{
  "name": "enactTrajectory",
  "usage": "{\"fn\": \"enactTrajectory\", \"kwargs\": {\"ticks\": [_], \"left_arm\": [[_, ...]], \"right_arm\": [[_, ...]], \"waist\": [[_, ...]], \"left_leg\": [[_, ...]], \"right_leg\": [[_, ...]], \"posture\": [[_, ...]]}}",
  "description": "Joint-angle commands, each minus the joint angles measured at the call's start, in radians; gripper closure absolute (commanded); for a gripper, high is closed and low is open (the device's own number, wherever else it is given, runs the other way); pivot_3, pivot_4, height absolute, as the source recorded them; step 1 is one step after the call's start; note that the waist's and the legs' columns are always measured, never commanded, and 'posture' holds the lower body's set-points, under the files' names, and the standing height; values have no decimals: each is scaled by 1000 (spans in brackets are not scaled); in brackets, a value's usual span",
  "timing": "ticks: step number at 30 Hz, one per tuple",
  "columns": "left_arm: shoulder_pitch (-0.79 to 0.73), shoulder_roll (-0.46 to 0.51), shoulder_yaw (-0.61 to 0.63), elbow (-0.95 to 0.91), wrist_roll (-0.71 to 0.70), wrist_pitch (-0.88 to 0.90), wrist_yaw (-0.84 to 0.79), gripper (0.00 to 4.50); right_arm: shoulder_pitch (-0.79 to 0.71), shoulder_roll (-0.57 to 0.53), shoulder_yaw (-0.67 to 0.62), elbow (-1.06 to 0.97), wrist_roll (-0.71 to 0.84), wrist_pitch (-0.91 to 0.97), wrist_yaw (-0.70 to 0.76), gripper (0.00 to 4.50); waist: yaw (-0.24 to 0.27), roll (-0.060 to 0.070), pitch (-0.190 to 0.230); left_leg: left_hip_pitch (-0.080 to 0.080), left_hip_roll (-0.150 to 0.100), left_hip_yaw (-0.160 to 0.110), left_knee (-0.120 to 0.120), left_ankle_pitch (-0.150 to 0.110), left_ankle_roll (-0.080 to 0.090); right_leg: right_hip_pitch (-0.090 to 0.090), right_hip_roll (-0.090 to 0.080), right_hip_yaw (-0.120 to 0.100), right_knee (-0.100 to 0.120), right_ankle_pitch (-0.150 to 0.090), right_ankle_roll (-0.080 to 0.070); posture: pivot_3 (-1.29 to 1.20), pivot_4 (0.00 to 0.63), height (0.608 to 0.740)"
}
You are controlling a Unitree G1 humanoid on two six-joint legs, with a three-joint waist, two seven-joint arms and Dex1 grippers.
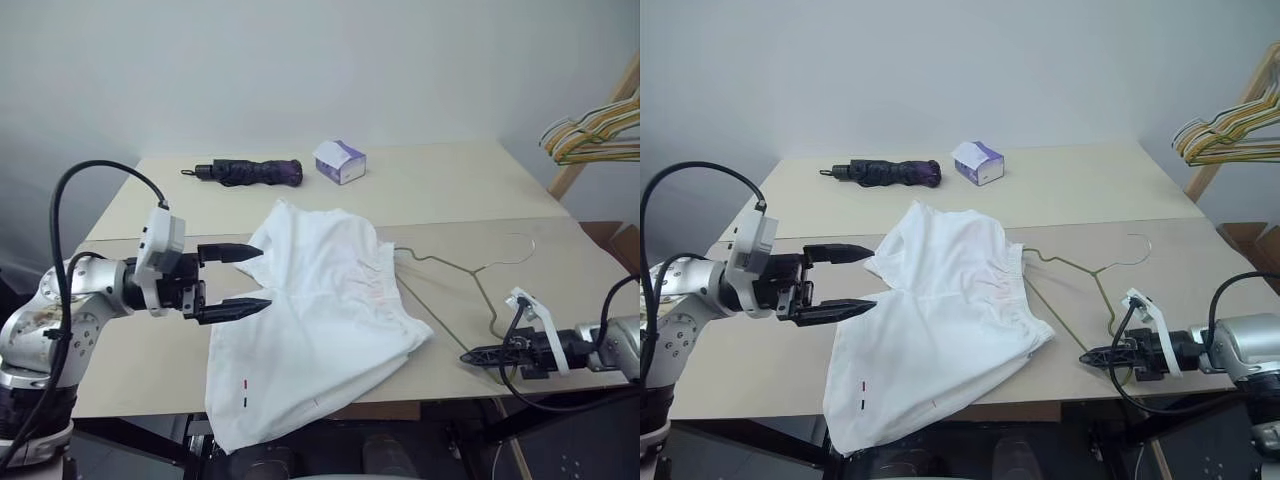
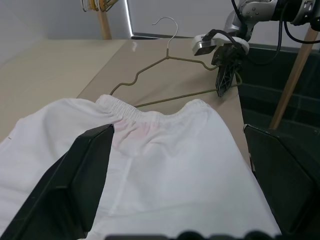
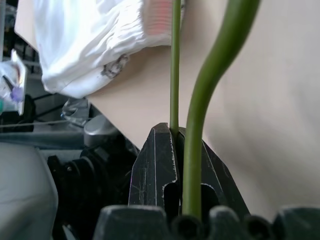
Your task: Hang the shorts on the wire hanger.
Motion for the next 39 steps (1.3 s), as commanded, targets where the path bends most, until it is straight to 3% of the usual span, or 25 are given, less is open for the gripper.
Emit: {"fn": "enactTrajectory", "kwargs": {"ticks": [1, 9, 18, 25, 29, 33, 39], "left_arm": [[-33, 21, 9, 1, 9, -18, -10, 19], [-6, 20, 32, -28, 9, -17, 18, 19], [26, 23, 45, -46, 11, -24, 28, 19], [-19, 34, 33, -16, 19, -31, 11, 19], [-16, 37, 35, -19, 16, -30, 10, 19], [-12, 33, 31, -22, 19, -33, 13, 19], [-33, 17, 2, -1, 29, -46, 9, 19]], "right_arm": [[-124, 37, 130, 58, -93, -53, 31, 4500], [-305, 124, 221, 388, -247, -178, 59, 4500], [-372, 144, 278, 425, -301, -211, 241, 4500], [-520, 295, 258, 711, -389, -287, 166, 4500], [-555, 322, 208, 802, -409, -335, 130, 4500], [-551, 318, 132, 779, -404, -386, 74, 4500], [-426, 237, 62, 394, -401, -408, -21, 4500]], "waist": [[-7, 0, 0], [-2, 0, 0], [5, 0, 0], [-9, 0, 0], [-7, 0, 0], [-6, 0, 0], [-9, 0, 0]], "left_leg": [[0, 0, 0, 0, 0, 0], [0, -2, -2, -1, -1, 1], [2, -2, -2, 0, -2, 1], [4, -1, -2, 0, -2, 0], [4, -2, -3, 0, -1, 1], [3, -2, -4, 0, -1, 2], [3, -2, -4, 0, -2, 0]], "right_leg": [[0, 0, 0, 0, 0, 0], [-2, 0, -1, -1, 3, -6], [0, 0, -1, 0, 2, -3], [2, 2, -1, 0, 2, -3], [1, 2, -1, 0, 4, -7], [1, 2, -1, 0, 4, -7], [0, 2, -1, 0, 3, -6]], "posture": [[-179, 0, 740], [-143, 0, 740], [-134, 0, 740], [-126, 0, 740], [-125, 0, 740], [-142, 0, 740], [-184, 0, 740]]}}
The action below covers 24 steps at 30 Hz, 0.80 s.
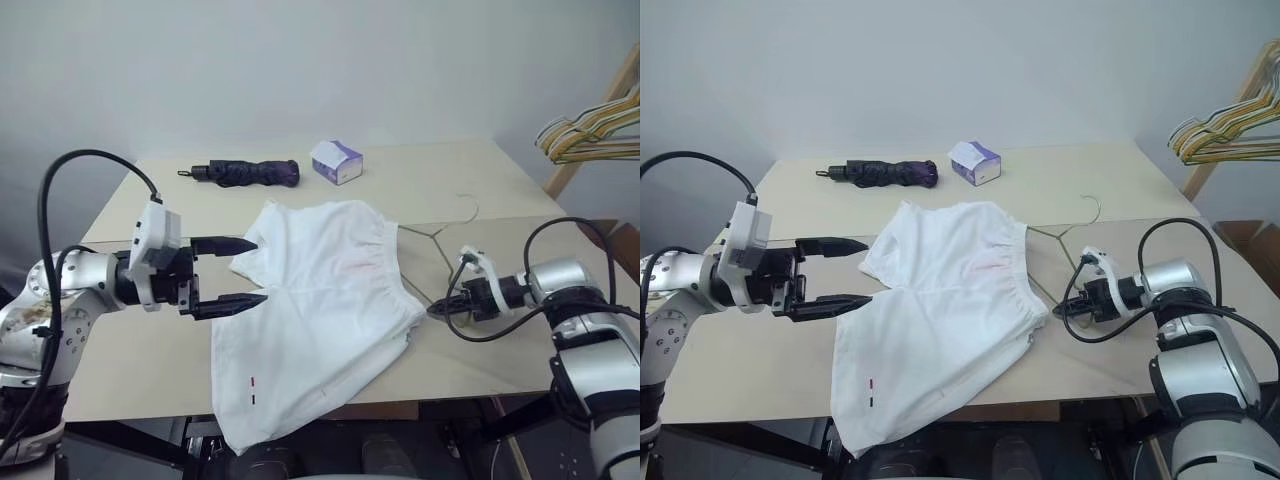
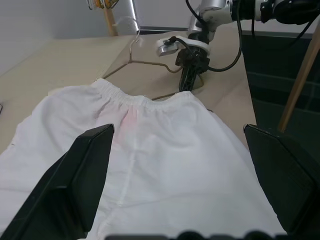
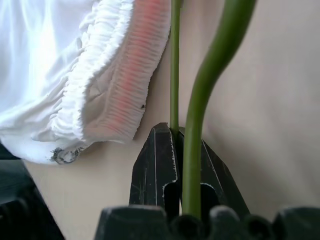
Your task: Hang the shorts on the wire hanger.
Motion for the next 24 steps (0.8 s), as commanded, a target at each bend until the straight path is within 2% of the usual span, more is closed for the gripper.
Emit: {"fn": "enactTrajectory", "kwargs": {"ticks": [1, 5, 8, 12, 17, 20, 24], "left_arm": [[-34, -7, -14, 22, 16, -31, -9, 19], [-80, -23, -46, 69, 32, -55, -34, 19], [-125, -43, -58, 111, 47, -74, -34, 19], [-175, -54, -80, 166, 91, -115, -43, 19], [-285, -36, -116, 283, 176, -219, -112, 19], [-351, -15, -144, 347, 238, -307, -171, 19], [-411, 0, -185, 403, 290, -400, -259, 19]], "right_arm": [[54, -53, -68, -261, -1, -31, -74, 4500], [82, -87, -99, -483, -58, -35, -234, 4500], [79, -97, -111, -655, -72, -6, -297, 4500], [69, -116, -93, -911, -71, 43, -314, 4500], [54, -157, 24, -1165, -111, 81, -296, 4500], [33, -183, 107, -1249, -129, 109, -266, 4500], [-6, -191, 155, -1315, -95, 154, -220, 4500]], "waist": [[-1, 0, 0], [-6, 0, 0], [-15, 0, 0], [-36, 0, 0], [-65, 0, 0], [-80, 0, 0], [-101, 0, 0]], "left_leg": [[0, 0, 0, 0, 0, 0], [-1, 0, 1, 0, 0, 0], [-1, 0, 1, 0, 0, 0], [-5, 1, 1, 0, 0, 0], [-12, 0, 0, 2, 4, 7], [-14, 0, 0, 2, 5, 7], [-15, 0, 0, 3, 5, 8]], "right_leg": [[0, 0, 0, 0, -1, 1], [-2, 0, 1, 0, -1, 2], [-2, 0, 1, 0, -1, 2], [-5, 0, 1, 1, -1, 2], [-13, -1, 0, 1, 0, 0], [-14, -1, 0, 2, 0, 0], [-14, -1, 0, 2, 0, 1]], "posture": [[-198, 0, 740], [-239, 0, 740], [-258, 0, 740], [-283, 0, 740], [-289, 0, 740], [-296, 0, 740], [-296, 0, 740]]}}
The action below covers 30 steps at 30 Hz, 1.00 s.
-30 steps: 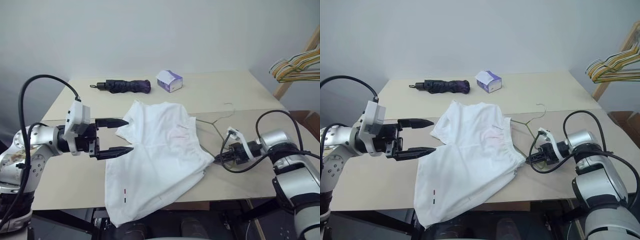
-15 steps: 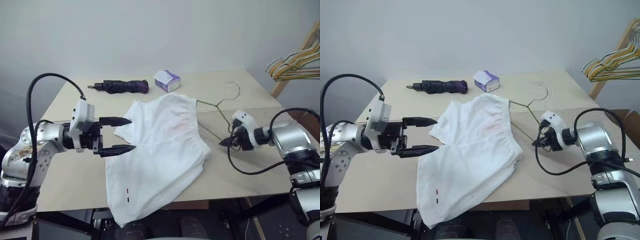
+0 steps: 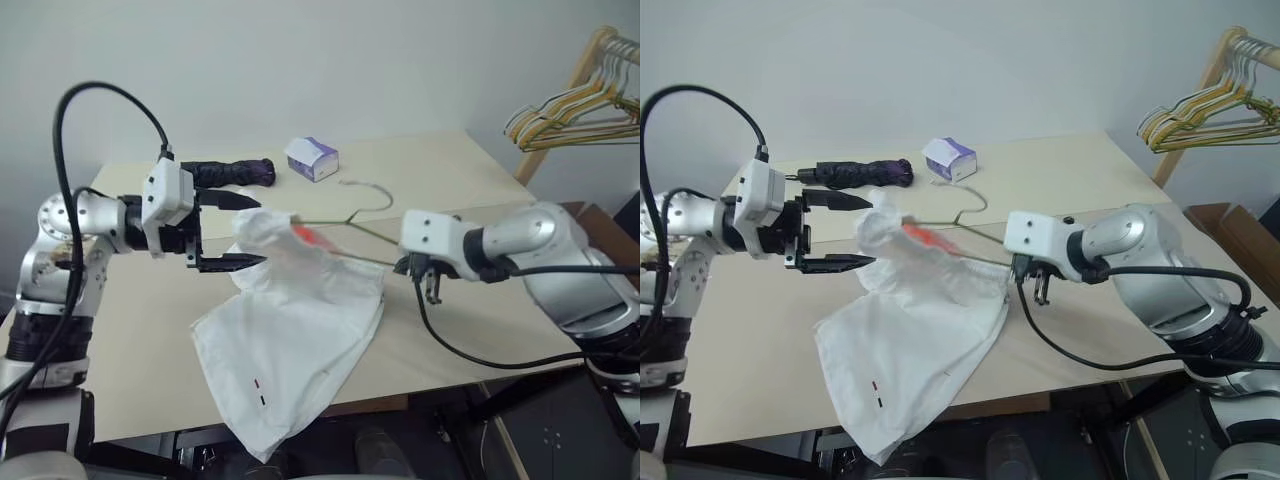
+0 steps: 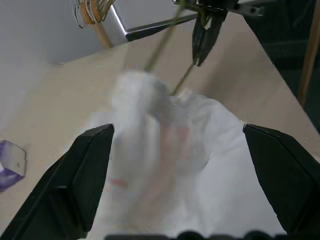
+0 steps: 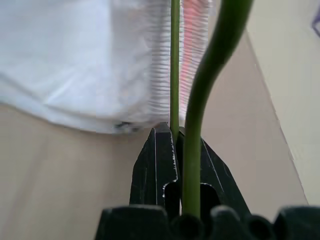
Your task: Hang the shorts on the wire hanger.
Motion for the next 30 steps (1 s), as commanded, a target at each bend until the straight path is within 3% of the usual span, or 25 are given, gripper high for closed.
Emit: {"fn": "enactTrajectory", "kwargs": {"ticks": [1, 7, 13, 16, 28, 30], "left_arm": [[-50, 12, -29, 34, 38, -70, -73, 19], [-81, 9, -168, 92, 150, -187, -209, 19], [-129, -50, -238, 208, 260, -286, -192, 19], [-155, -75, -251, 270, 284, -318, -201, 583], [-165, -72, -256, 321, 261, -349, -214, 4398], [-163, -68, -253, 318, 249, -338, -214, 4453]], "right_arm": [[-63, -20, 12, -67, 24, 37, 51, 4500], [-123, -4, 60, -52, 73, 87, 113, 4500], [-163, 5, 79, -18, 119, 123, 151, 4500], [-173, 9, 79, -12, 136, 140, 153, 4500], [-184, 19, 36, 2, 210, 168, 130, 4500], [-171, 33, 17, 10, 212, 143, 110, 4500]], "waist": [[-12, 0, 0], [-24, 0, 0], [-34, 0, 0], [-42, 0, 0], [-68, 0, 0], [-70, 0, 0]], "left_leg": [[0, 0, 0, 0, 0, 0], [1, 0, 0, 1, 0, 0], [-1, 0, -1, 5, 0, 0], [0, 0, -1, 5, 0, 0], [-2, 0, -1, 6, 0, 0], [-1, 0, -1, 6, 0, 0]], "right_leg": [[0, 0, 0, 0, 0, 0], [1, 0, 0, 2, -1, 1], [0, 0, 0, 8, -1, 2], [0, 0, 0, 8, -2, 3], [0, -1, 0, 13, -2, 3], [0, -1, 0, 13, -2, 3]], "posture": [[-296, 0, 740], [-298, 0, 740], [-303, 0, 740], [-310, 0, 740], [-316, 0, 740], [-315, 0, 740]]}}
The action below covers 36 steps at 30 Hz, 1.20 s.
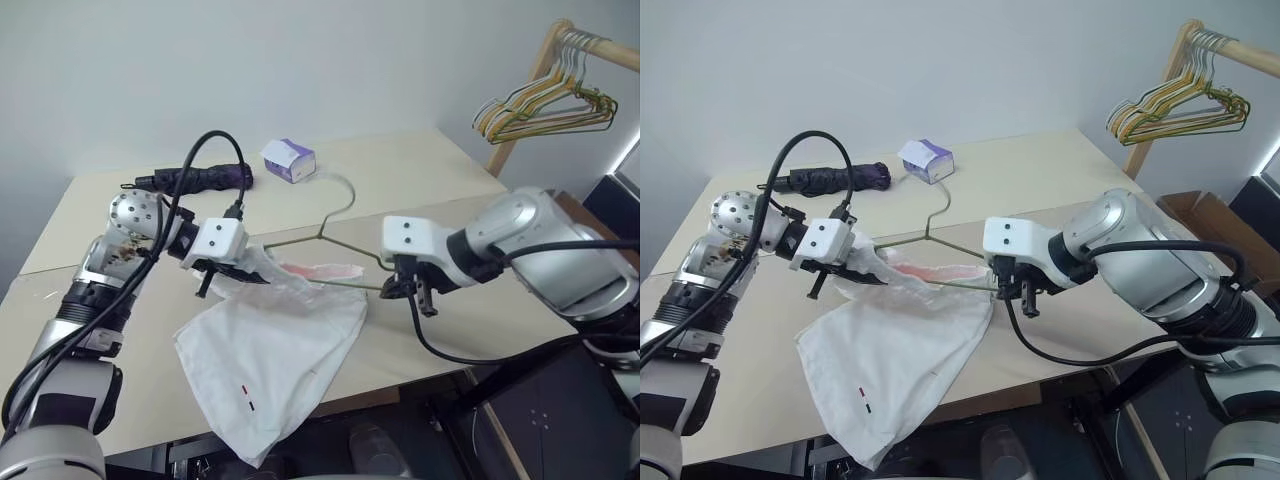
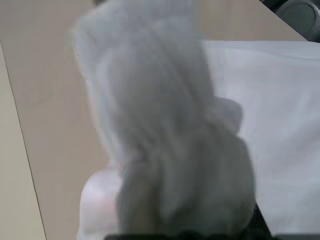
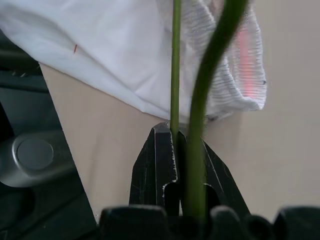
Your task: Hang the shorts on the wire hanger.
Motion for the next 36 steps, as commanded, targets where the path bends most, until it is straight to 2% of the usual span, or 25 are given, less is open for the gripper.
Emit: {"fn": "enactTrajectory", "kwargs": {"ticks": [1, 2, 7, 12, 15, 16, 20, 23, 26, 30, 36], "left_arm": [[-19, 13, 27, -5, -41, 27, -4, 4453], [-15, 10, 37, -11, -44, 38, -1, 4453], [5, 15, 63, -47, -49, 101, 24, 4453], [53, 48, 105, -89, -67, 168, 46, 4453], [87, 56, 138, -103, -82, 209, 74, 4453], [94, 56, 144, -107, -84, 219, 80, 4453], [105, 48, 162, -111, -84, 235, 113, 4453], [102, 47, 161, -108, -84, 237, 123, 4453], [95, 46, 160, -109, -91, 245, 126, 4453], [96, 45, 159, -116, -94, 250, 127, 4453], [96, 52, 161, -124, -95, 258, 126, 4453]], "right_arm": [[5, 28, -72, -13, 30, -72, -20, 4500], [16, 33, -84, -8, 34, -87, -26, 4500], [70, 10, -121, 1, 20, -139, -58, 3055], [196, -52, -316, 51, 28, -166, -140, 1260], [300, -75, -496, 82, 64, -157, -188, 241], [323, -78, -527, 82, 72, -156, -197, 27], [480, -81, -617, 48, 112, -184, -200, 27], [572, -31, -611, 33, 127, -189, -243, 27], [581, 135, -577, 76, 151, -160, -343, 27], [520, 375, -552, 196, 149, -141, -505, 27], [476, 521, -519, 222, 221, -129, -524, 27]], "waist": [[-1, 0, 0], [0, 0, 0], [1, 0, 0], [6, 0, 0], [8, 0, 0], [10, 0, 0], [12, -1, 0], [13, -2, -1], [4, -2, -2], [-1, -2, -2], [12, -2, -2]], "left_leg": [[0, 0, 0, 0, 0, 0], [0, 0, 0, 0, 0, 0], [0, 0, 0, 1, 0, 0], [-1, 0, -1, 1, 0, 0], [0, 0, -1, 1, 0, 0], [0, 0, -1, 1, 0, 0], [0, 0, 0, 1, 0, 0], [0, 0, 0, 1, 0, 0], [1, 0, 1, 1, 0, 0], [3, 1, 1, 1, 0, 0], [1, 0, 0, 1, 0, 0]], "right_leg": [[0, 0, 0, 0, 0, 0], [0, 0, 0, 0, 0, 0], [0, 0, 0, 1, 0, 0], [0, 0, 0, 1, 0, 0], [0, 0, 0, 1, 0, 0], [1, 0, 0, 1, 0, 0], [1, 0, 0, 1, 0, 0], [1, 0, 0, 1, 0, 0], [2, 0, 1, 1, 0, 0], [2, 1, 2, 1, 0, 0], [1, 1, 2, 2, 1, -1]], "posture": [[-314, 0, 740], [-312, 0, 740], [-300, 0, 740], [-294, 0, 740], [-301, 0, 740], [-301, 0, 740], [-297, 0, 740], [-300, 0, 740], [-301, 0, 740], [-294, 0, 740], [-272, 0, 740]]}}
